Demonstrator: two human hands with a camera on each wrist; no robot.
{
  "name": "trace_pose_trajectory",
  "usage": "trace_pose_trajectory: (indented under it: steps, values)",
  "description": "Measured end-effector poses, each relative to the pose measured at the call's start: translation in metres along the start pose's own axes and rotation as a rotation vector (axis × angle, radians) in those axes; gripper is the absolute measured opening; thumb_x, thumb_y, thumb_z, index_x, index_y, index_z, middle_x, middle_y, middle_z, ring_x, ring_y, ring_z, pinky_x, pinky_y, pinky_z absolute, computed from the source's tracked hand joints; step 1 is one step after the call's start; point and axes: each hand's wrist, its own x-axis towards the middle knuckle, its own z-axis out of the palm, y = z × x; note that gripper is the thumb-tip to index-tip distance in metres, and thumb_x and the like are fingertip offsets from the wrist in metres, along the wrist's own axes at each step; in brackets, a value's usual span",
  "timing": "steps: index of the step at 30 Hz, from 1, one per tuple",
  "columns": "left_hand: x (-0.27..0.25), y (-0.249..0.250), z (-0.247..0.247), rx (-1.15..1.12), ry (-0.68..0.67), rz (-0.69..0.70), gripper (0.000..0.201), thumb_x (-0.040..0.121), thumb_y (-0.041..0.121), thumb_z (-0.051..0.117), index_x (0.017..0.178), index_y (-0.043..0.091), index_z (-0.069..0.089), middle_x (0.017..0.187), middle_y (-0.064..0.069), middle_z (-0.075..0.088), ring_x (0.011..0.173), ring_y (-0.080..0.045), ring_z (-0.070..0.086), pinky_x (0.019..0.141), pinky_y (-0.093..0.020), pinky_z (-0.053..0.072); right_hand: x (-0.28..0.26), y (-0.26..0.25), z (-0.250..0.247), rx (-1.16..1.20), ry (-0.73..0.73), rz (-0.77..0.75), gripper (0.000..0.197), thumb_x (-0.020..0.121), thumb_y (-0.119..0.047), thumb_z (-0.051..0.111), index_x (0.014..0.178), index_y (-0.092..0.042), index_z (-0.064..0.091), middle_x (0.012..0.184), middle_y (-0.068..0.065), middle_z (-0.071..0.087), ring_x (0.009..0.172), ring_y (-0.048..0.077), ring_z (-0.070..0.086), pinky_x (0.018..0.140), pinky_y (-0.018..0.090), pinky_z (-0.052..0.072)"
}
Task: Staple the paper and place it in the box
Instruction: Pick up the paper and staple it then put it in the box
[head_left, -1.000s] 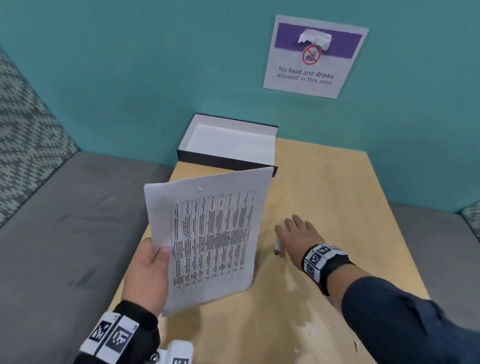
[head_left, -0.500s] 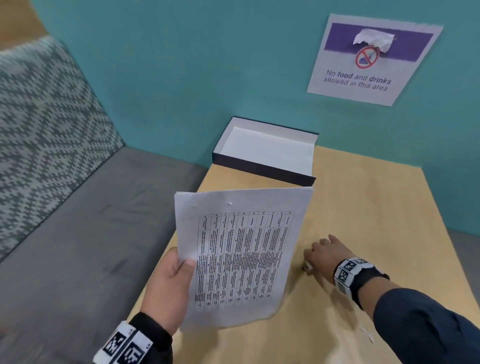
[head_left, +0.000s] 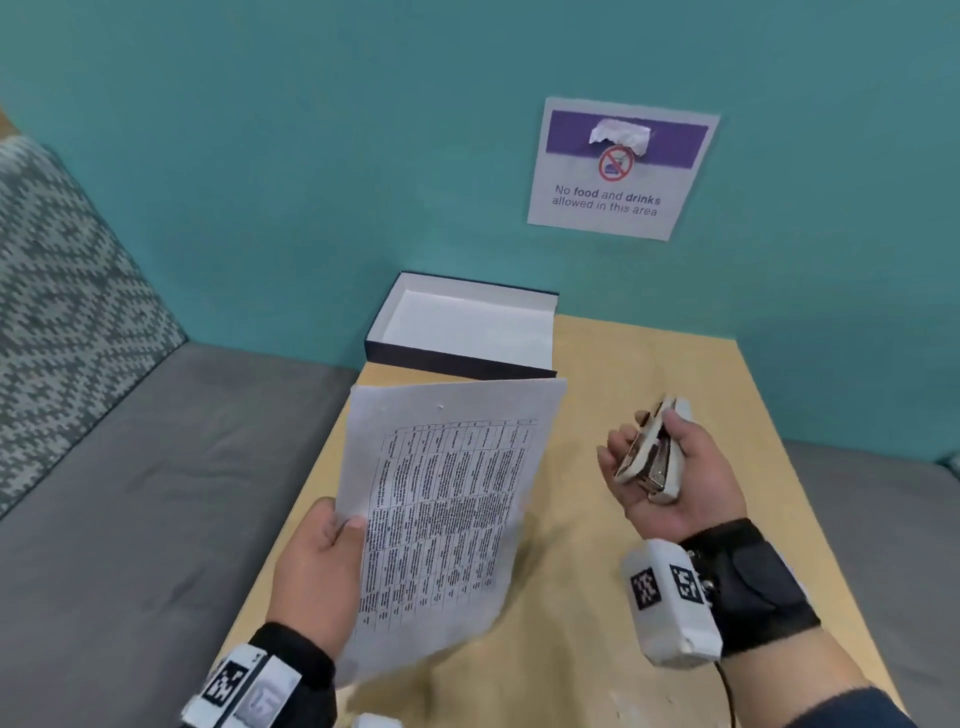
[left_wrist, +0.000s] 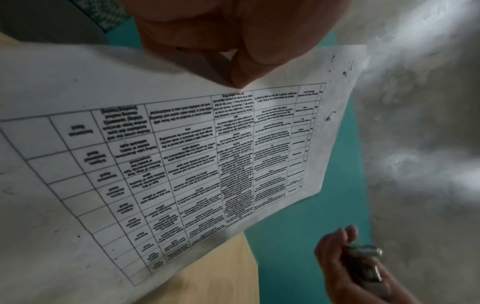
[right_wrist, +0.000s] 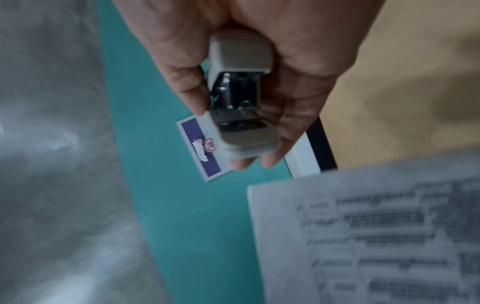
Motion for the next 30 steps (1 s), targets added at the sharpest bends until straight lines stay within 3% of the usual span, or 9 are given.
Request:
trace_pose_trajectory:
  steps: [3, 6, 7, 12, 15, 17, 20, 26, 30]
  values:
    - [-0.005, 0.005, 0.005, 0.051, -0.022, 0.015, 0.022, 0.097, 0.013, 0.048, 0.078, 0.002, 0.047, 0.065, -0.006, 0.048, 0.060, -0.016, 0.042, 0.056, -0.029, 0.034, -0.021, -0.002, 0.022, 0.018, 0.015, -0.063, 0.021, 0.093, -0.035, 0.055, 0.091, -0.014, 0.058, 0.071, 0.007, 0.061, 0.056, 0.021, 0.062, 0.064, 0.032, 0.057]
    - [-0.013, 0.014, 0.009, 0.116, -0.035, 0.088, 0.030, 0.096, 0.010, 0.046, 0.067, 0.011, 0.038, 0.053, 0.006, 0.041, 0.048, -0.006, 0.034, 0.046, -0.018, 0.030, -0.036, 0.000, 0.050, 0.041, -0.036, -0.188, 0.022, 0.095, -0.032, 0.052, 0.104, -0.012, 0.055, 0.080, 0.010, 0.056, 0.069, 0.026, 0.059, 0.066, 0.035, 0.056]
    - [-0.016, 0.016, 0.011, 0.139, -0.035, 0.108, 0.034, 0.096, 0.009, 0.046, 0.065, 0.014, 0.034, 0.050, 0.008, 0.038, 0.045, -0.008, 0.032, 0.044, -0.018, 0.029, -0.041, 0.001, 0.059, 0.009, -0.070, -0.225, 0.021, 0.097, -0.031, 0.051, 0.105, -0.013, 0.056, 0.084, 0.010, 0.056, 0.073, 0.027, 0.061, 0.066, 0.037, 0.056]
    - [-0.025, 0.019, 0.018, 0.231, -0.052, 0.117, 0.030, 0.096, 0.012, 0.046, 0.069, 0.010, 0.033, 0.057, 0.003, 0.032, 0.051, -0.016, 0.030, 0.051, -0.031, 0.028, -0.058, 0.015, 0.103, -0.205, -0.234, -0.381, 0.016, 0.100, -0.022, 0.048, 0.115, -0.020, 0.052, 0.103, 0.003, 0.057, 0.100, 0.023, 0.061, 0.081, 0.043, 0.054]
    - [-0.031, 0.025, 0.019, 0.243, -0.064, 0.120, 0.035, 0.096, 0.012, 0.045, 0.065, 0.016, 0.029, 0.056, 0.003, 0.033, 0.051, -0.016, 0.031, 0.048, -0.028, 0.028, -0.058, 0.025, 0.117, -0.287, -0.248, -0.447, 0.011, 0.099, -0.018, 0.050, 0.109, -0.022, 0.050, 0.102, 0.006, 0.057, 0.093, 0.020, 0.059, 0.083, 0.047, 0.054]
    - [-0.032, 0.026, 0.018, 0.237, -0.071, 0.107, 0.033, 0.095, 0.011, 0.044, 0.067, 0.014, 0.028, 0.058, 0.002, 0.032, 0.051, -0.016, 0.029, 0.044, -0.022, 0.027, -0.059, 0.030, 0.120, -0.349, -0.263, -0.473, 0.016, 0.098, -0.019, 0.052, 0.113, -0.019, 0.047, 0.103, 0.010, 0.054, 0.086, 0.019, 0.056, 0.078, 0.042, 0.055]
    - [-0.032, 0.025, 0.017, 0.234, -0.082, 0.085, 0.031, 0.094, 0.010, 0.043, 0.068, 0.013, 0.026, 0.060, 0.000, 0.029, 0.055, -0.017, 0.027, 0.050, -0.029, 0.027, -0.060, 0.036, 0.118, -0.408, -0.288, -0.488, 0.025, 0.091, -0.026, 0.056, 0.114, -0.019, 0.047, 0.103, 0.009, 0.053, 0.088, 0.020, 0.055, 0.083, 0.043, 0.052]
    - [-0.033, 0.023, 0.016, 0.251, -0.081, 0.101, 0.037, 0.093, 0.010, 0.046, 0.066, 0.015, 0.021, 0.059, 0.002, 0.025, 0.056, -0.018, 0.025, 0.052, -0.032, 0.024, -0.061, 0.040, 0.117, -0.514, -0.278, -0.513, 0.011, 0.097, -0.022, 0.053, 0.106, -0.023, 0.048, 0.098, 0.004, 0.056, 0.083, 0.015, 0.056, 0.083, 0.043, 0.052]
    - [-0.036, 0.025, 0.017, 0.291, -0.086, 0.124, 0.037, 0.093, 0.010, 0.046, 0.065, 0.016, 0.023, 0.056, 0.003, 0.029, 0.053, -0.017, 0.027, 0.050, -0.032, 0.024, -0.061, 0.044, 0.119, -0.587, -0.232, -0.537, 0.019, 0.087, -0.043, 0.058, 0.099, -0.029, 0.051, 0.098, 0.005, 0.063, 0.088, 0.022, 0.062, 0.090, 0.053, 0.053]
